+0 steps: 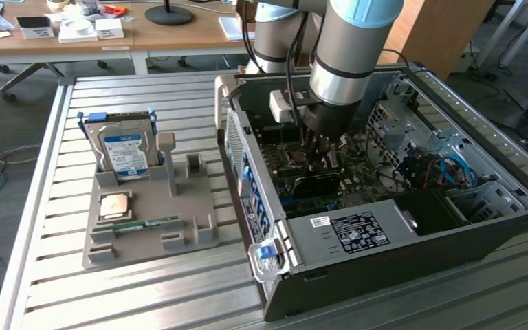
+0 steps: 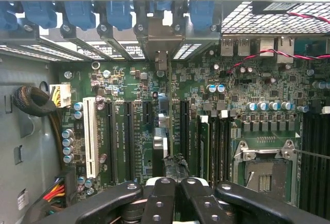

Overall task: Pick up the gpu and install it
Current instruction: 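Press down on the gpu until it lock into place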

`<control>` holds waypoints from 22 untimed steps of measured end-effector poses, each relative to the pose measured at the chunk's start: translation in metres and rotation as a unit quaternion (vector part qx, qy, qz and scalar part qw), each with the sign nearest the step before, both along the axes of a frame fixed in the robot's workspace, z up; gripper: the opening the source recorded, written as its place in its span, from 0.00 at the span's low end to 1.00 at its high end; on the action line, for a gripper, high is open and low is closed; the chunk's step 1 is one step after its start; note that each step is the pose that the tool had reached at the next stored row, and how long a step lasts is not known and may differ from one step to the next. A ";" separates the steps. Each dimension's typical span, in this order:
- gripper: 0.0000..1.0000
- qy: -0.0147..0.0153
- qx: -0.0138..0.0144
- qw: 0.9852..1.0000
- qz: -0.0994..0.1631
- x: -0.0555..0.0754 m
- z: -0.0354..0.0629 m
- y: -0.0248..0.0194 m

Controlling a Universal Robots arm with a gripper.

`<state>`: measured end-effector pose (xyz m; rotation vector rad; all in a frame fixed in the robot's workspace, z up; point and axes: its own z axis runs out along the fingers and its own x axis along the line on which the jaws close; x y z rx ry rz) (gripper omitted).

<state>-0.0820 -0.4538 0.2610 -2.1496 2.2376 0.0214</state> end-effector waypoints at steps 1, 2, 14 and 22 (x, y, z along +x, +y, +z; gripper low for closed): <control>0.11 0.000 0.000 1.000 0.000 0.000 0.0000 0.0000; 0.11 0.000 0.000 1.000 0.000 0.000 -0.0001 0.0000; 0.11 0.000 0.000 1.000 0.000 0.000 0.0004 0.0001; 0.11 0.000 0.000 1.000 0.000 0.000 0.0092 0.0000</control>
